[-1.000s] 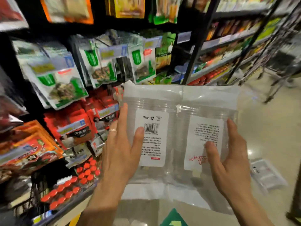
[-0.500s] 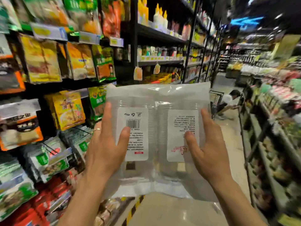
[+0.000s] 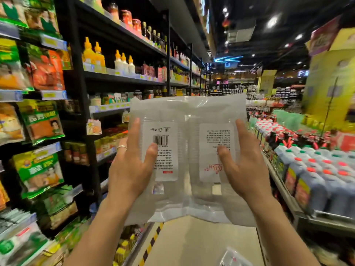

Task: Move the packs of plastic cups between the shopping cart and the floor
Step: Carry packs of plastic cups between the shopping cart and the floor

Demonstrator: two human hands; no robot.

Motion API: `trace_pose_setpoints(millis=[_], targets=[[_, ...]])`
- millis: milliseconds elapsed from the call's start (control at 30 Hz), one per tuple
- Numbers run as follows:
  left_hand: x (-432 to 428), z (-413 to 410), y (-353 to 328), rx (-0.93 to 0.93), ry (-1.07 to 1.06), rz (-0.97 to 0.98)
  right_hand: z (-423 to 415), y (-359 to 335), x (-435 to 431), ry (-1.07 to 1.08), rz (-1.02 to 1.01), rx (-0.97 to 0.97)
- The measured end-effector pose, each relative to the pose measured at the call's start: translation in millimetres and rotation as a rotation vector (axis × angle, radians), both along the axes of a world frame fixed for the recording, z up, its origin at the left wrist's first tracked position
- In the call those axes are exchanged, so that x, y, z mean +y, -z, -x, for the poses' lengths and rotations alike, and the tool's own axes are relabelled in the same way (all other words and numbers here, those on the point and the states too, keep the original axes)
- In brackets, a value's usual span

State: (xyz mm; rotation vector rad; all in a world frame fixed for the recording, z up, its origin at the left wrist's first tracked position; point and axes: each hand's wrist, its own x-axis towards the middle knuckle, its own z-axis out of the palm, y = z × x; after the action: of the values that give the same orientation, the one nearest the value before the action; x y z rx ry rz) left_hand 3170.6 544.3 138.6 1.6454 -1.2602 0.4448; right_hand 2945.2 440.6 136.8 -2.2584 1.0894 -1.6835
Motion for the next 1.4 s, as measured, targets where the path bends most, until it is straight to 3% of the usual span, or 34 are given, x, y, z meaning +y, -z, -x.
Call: trace_pose_setpoints(millis=[433, 833, 1100, 1400], targets=[[-181.3, 87.6, 3.5, 0.022, 0.342, -0.053, 104.3, 6.9, -90.7, 0.391, -0.067, -0.004], [-346.4, 189.2, 22.8, 0.028, 0.86, -0.083, 166.3, 11.1, -124.4, 0.972, -0.121, -0.022], [-387.0, 271.0, 12.6, 0.021, 1.231, -0.075, 201.2, 7.3, -106.7, 1.347, -0.104, -0.036], [-368.8, 390.8, 17.0, 0.0, 1.518, -0.095, 270.5, 15.1, -55.2, 1.603, -0.081, -0.066]])
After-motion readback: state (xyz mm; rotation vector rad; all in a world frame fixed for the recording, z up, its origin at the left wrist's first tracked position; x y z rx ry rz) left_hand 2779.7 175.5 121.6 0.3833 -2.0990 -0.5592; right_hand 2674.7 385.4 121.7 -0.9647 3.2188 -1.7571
